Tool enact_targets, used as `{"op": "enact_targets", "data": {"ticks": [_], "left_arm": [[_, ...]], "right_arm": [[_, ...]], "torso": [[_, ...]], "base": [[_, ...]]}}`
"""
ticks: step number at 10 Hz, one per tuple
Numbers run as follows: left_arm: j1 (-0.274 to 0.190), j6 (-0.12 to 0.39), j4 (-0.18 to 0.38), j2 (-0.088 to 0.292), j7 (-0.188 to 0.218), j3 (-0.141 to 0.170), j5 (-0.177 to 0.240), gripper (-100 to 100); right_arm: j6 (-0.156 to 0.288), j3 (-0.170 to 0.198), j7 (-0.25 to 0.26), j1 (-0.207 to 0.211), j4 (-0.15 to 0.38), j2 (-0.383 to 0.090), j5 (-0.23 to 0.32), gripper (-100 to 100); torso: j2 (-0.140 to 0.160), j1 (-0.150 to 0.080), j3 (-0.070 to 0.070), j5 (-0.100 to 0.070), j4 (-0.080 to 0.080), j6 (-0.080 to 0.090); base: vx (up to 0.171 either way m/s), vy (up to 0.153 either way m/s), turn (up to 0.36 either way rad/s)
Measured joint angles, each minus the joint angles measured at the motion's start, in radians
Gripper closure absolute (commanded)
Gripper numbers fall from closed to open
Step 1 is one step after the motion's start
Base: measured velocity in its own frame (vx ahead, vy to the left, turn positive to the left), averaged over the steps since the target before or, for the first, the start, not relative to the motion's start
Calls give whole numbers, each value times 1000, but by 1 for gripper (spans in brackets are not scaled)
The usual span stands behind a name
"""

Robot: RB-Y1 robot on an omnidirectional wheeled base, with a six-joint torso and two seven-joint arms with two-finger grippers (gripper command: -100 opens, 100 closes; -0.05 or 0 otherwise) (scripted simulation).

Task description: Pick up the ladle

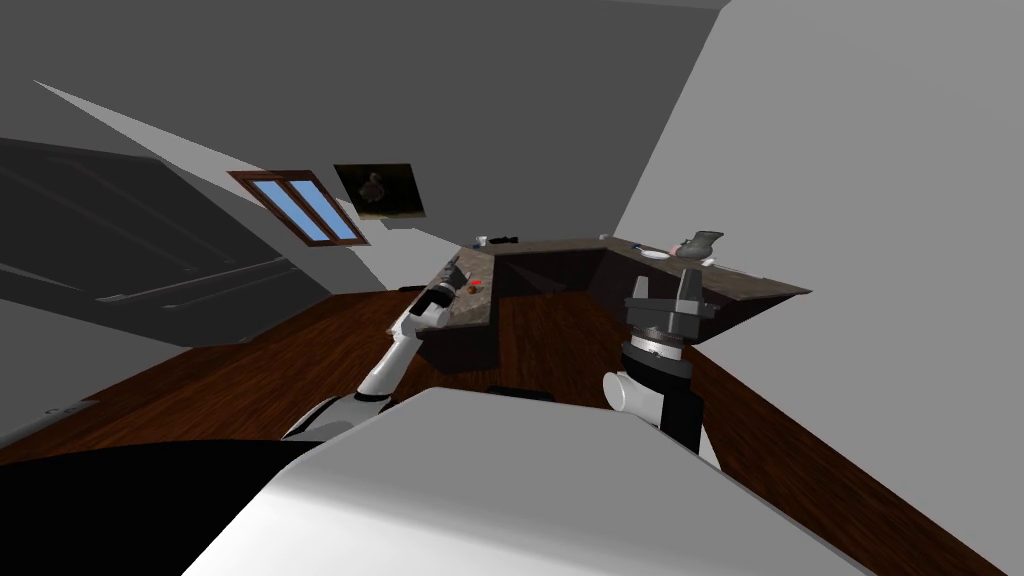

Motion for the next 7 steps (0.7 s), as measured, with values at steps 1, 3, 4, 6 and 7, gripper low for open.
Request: {"op": "enact_targets", "data": {"ticks": [1,3,4,6,7], "left_arm": [[-29,24,35,21,20,1,18,-100],[-67,76,85,47,54,2,44,-100],[-79,104,109,59,70,4,54,-100],[-115,169,154,84,107,9,78,-100],[-114,180,168,93,114,9,84,-100]], "right_arm": [[0,0,0,0,0,0,0,0],[0,0,0,0,0,0,0,0],[0,0,0,0,0,0,0,0],[0,0,0,0,0,0,0,0],[0,0,0,0,0,0,0,0]], "torso": [[0,-1,0,0,0,0],[0,-1,0,0,0,0],[0,0,0,0,0,0],[-1,0,0,0,0,0],[0,1,0,0,0,0]], "base": [[15,-39,1],[18,-43,0],[28,-42,-2],[21,-28,0],[30,-30,-4]]}}
